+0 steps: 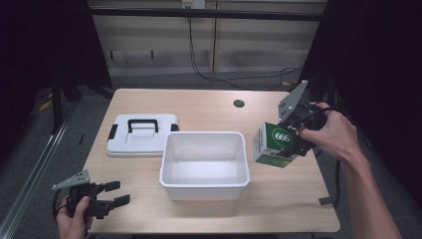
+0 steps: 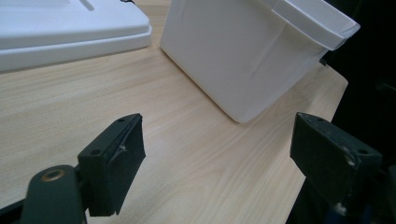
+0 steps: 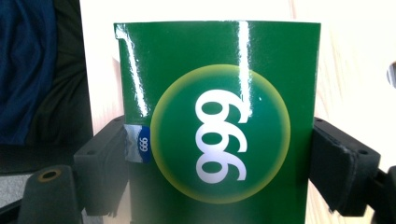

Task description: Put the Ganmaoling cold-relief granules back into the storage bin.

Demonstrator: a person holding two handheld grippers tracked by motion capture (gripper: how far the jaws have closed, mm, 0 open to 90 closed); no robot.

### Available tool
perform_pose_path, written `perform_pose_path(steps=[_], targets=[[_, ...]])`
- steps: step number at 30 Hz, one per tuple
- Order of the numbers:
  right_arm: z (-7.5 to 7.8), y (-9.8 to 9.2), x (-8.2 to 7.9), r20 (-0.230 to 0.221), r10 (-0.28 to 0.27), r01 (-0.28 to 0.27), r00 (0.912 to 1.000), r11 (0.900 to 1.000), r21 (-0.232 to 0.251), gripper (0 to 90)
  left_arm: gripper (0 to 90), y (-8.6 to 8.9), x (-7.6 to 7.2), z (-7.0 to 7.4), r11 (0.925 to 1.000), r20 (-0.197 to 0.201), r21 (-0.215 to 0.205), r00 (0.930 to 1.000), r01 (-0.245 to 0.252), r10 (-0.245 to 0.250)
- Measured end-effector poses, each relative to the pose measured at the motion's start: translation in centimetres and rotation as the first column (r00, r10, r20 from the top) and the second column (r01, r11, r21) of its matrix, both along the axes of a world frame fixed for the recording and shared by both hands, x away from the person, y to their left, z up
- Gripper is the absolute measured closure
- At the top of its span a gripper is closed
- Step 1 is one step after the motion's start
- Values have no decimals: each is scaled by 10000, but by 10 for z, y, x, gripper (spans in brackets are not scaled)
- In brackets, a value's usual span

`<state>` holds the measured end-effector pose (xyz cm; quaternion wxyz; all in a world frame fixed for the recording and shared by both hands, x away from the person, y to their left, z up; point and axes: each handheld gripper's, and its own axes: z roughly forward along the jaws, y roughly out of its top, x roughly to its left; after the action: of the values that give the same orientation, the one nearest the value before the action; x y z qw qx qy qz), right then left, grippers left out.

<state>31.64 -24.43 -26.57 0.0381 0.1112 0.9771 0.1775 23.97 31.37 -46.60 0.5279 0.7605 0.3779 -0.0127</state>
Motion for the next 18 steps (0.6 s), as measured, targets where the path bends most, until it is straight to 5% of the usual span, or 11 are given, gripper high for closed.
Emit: perform_pose_path(steps=[18], targets=[[9,35,14,-10,422,-422,9991,9991,-75,161,178,2,-1,1,10000,18,-86,10000,-24,24]])
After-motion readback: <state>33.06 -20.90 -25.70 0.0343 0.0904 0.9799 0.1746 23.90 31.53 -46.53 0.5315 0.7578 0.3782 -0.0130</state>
